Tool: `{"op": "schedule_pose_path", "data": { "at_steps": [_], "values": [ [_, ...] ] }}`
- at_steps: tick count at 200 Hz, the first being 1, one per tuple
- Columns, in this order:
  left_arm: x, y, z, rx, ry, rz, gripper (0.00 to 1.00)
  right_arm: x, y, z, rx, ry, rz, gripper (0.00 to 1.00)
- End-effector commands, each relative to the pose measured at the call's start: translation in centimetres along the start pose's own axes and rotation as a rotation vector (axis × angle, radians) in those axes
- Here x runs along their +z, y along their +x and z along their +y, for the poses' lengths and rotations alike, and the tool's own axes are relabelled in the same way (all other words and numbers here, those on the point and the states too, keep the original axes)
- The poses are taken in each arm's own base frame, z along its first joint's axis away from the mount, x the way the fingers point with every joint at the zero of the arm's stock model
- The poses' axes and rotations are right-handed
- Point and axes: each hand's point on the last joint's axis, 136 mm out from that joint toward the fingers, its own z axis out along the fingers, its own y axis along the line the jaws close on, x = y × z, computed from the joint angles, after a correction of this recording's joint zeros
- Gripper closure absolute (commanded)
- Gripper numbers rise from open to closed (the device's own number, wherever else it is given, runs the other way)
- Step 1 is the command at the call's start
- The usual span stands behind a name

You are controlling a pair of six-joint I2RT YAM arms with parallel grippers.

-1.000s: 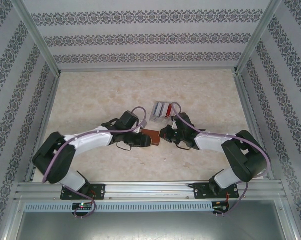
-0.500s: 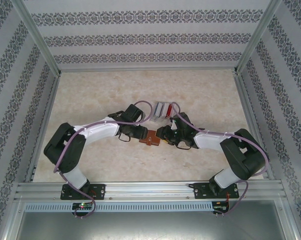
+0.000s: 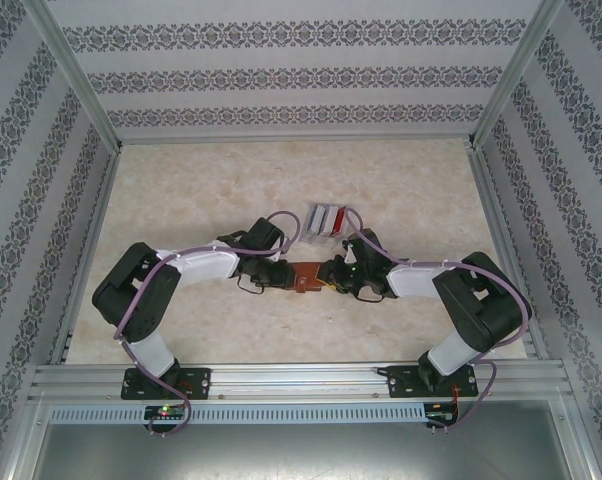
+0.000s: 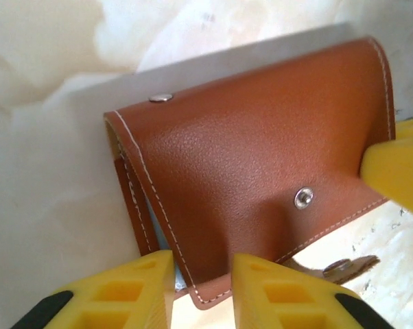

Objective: Put the credit cards into the card holder

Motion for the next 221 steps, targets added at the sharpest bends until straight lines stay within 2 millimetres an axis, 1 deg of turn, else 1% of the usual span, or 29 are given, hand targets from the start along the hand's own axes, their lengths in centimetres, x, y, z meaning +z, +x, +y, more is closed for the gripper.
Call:
{"op": "schedule_pose_path", "data": {
  "at_steps": [1,17,39,50,65,92,104,111,119,128,144,157,171,187,194,201,206,211,213,215,221],
  "values": [
    [-1.1,-0.3,-2.0,-0.010,0.104,-0.023,0.74,-0.5,-0.2,2.0,-0.053,-0.062,0.011,0.75],
    [-1.3,0.1,-2.0,-0.008,0.102,-0.012,0.74,-0.8,-0.2,2.1,-0.063,-0.057,0.010,0.74],
    [-1.5,0.4,-2.2,-0.016,0.116,-0.006,0.74,-1.0,-0.3,2.0,-0.069,-0.047,0.017,0.62],
    [-1.6,0.3,-2.5,-0.016,0.131,-0.012,0.73,-1.2,-0.3,1.8,-0.079,-0.026,0.021,0.61],
    [-1.8,0.5,-2.6,-0.013,0.132,-0.005,0.72,-1.5,-0.4,1.6,-0.090,-0.003,0.014,0.61],
    [-1.9,0.4,-2.6,-0.009,0.129,-0.010,0.72,-1.9,-0.3,1.9,-0.113,0.009,0.021,0.66],
    [-1.9,0.3,-2.5,-0.004,0.120,-0.009,0.71,-2.2,-0.4,1.9,-0.119,0.020,0.015,0.65],
    [-1.9,0.3,-2.4,-0.004,0.111,-0.008,0.71,-2.3,-0.5,1.8,-0.121,0.028,0.011,0.62],
    [-1.8,0.3,-2.1,-0.006,0.099,-0.011,0.69,-2.4,-0.5,1.8,-0.127,0.036,0.010,0.59],
    [-1.7,0.2,-1.8,-0.006,0.086,-0.017,0.66,-2.4,-0.5,1.6,-0.135,0.051,0.011,0.59],
    [-1.8,0.0,-1.6,0.023,0.065,-0.027,0.61,-2.4,-0.6,1.3,-0.140,0.068,0.008,0.59],
    [-2.2,-0.1,-0.9,0.054,0.015,-0.037,0.58,-2.2,-0.5,1.1,-0.139,0.069,0.014,0.63],
    [-2.9,-0.4,-0.2,0.097,-0.038,-0.065,0.53,-1.9,-0.4,1.1,-0.138,0.062,0.027,0.65],
    [-3.5,-1.1,0.1,0.153,-0.075,-0.094,0.46,-1.8,-0.4,1.2,-0.128,0.047,0.024,0.65],
    [-3.6,-1.3,0.0,0.179,-0.080,-0.096,0.37,-1.8,-0.4,1.4,-0.122,0.036,0.020,0.66],
    [-3.6,-1.4,-0.1,0.199,-0.078,-0.099,0.32,-1.8,-0.5,1.6,-0.120,0.025,0.015,0.67],
    [-3.5,-1.6,-0.3,0.215,-0.069,-0.101,0.20,-1.9,-0.5,1.8,-0.120,0.018,0.015,0.67],
    [-3.4,-1.6,-0.6,0.228,-0.057,-0.102,0.05,-1.9,-0.6,2.0,-0.120,0.013,0.015,0.68],
    [-3.3,-1.6,-0.6,0.233,-0.053,-0.101,0.01,-1.9,-0.5,2.1,-0.120,0.011,0.016,0.68],
    [-3.3,-1.6,-0.7,0.237,-0.046,-0.099,0.00,-2.0,-0.5,2.2,-0.120,0.009,0.017,0.68],
    [-3.1,-1.6,-1.1,0.248,-0.026,-0.095,0.00,-2.1,-0.6,2.4,-0.115,0.003,0.014,0.68]
  ]
}}
